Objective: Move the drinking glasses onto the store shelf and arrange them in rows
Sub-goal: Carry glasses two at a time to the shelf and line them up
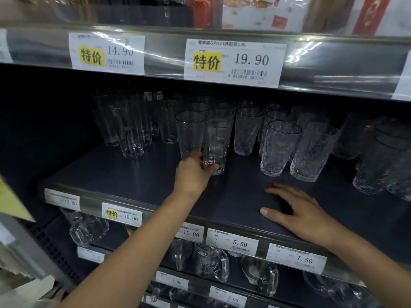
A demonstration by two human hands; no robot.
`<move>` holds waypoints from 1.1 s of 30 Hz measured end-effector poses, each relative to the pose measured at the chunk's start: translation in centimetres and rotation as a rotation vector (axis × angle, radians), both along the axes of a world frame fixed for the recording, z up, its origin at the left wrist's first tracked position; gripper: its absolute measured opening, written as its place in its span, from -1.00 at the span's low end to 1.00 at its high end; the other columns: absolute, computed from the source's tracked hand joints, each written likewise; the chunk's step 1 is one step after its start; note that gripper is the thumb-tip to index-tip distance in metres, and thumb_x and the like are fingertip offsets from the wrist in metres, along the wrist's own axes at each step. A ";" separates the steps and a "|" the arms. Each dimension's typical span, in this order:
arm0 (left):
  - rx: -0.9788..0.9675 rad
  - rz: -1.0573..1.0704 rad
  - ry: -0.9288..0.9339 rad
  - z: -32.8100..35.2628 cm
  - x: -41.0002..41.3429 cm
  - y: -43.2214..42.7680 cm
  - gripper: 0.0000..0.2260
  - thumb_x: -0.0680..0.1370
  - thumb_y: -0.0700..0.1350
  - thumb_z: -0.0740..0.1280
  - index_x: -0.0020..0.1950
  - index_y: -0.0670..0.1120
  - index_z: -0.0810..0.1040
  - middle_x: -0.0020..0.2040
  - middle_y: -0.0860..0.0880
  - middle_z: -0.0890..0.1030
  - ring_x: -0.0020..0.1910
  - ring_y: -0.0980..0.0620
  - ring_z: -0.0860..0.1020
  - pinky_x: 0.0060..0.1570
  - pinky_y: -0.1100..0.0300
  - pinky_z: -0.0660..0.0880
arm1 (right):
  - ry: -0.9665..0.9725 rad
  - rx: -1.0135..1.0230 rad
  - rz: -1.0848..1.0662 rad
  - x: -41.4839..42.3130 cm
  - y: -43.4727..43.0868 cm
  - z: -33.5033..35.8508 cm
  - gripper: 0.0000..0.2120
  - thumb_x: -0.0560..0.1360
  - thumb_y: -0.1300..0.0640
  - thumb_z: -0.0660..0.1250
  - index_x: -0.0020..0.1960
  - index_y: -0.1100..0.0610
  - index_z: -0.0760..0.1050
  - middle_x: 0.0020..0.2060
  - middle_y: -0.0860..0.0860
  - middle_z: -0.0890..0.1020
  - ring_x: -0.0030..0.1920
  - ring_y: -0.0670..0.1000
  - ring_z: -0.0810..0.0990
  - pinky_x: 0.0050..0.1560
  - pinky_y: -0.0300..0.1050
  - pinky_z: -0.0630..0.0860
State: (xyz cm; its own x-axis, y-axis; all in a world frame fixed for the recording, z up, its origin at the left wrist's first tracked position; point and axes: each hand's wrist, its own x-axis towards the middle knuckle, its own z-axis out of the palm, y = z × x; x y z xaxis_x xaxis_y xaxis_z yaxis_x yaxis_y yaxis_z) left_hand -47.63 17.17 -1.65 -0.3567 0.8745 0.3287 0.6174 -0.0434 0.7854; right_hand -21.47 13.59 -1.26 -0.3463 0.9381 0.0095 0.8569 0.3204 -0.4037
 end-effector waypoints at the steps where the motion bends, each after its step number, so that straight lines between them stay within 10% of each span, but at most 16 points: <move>1: -0.002 0.006 -0.008 0.0 0.0 0.0 -0.66 0.46 0.01 0.52 0.12 -0.14 0.58 -0.08 -0.05 0.69 -0.07 -0.02 0.63 -0.11 0.19 0.50 | -0.001 0.002 0.000 0.0 0.0 -0.1 -0.22 0.29 -0.50 0.11 0.45 -0.24 0.28 0.52 -0.18 0.21 0.52 -0.10 0.12 0.49 -0.11 -0.01; 19: -0.003 0.005 -0.003 0.1 0.2 -0.1 -0.62 0.48 0.01 0.49 0.23 -0.14 0.60 0.08 -0.11 0.68 0.05 -0.08 0.64 0.07 0.08 0.57 | 0.003 0.026 0.006 0.1 0.3 -0.3 -0.20 0.26 -0.50 0.10 0.44 -0.24 0.30 0.51 -0.17 0.23 0.52 -0.10 0.14 0.47 -0.16 -0.01; 33: -0.056 0.015 -0.041 0.6 0.3 -0.5 -0.77 0.48 0.01 0.49 -0.05 -0.15 0.66 -0.02 -0.06 0.69 -0.03 -0.02 0.63 -0.16 0.29 0.45 | 0.011 0.032 0.008 0.1 0.2 -0.2 -0.26 0.30 -0.47 0.15 0.43 -0.24 0.31 0.51 -0.17 0.24 0.52 -0.10 0.14 0.47 -0.13 -0.01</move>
State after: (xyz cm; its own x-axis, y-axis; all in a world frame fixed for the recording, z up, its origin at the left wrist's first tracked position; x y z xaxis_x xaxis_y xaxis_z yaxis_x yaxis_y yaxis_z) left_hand -47.33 16.69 -1.06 -0.3820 0.8857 0.2638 0.5850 0.0107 0.8110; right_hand -21.40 13.79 -1.50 -0.3539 0.9343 0.0432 0.8499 0.3405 -0.4021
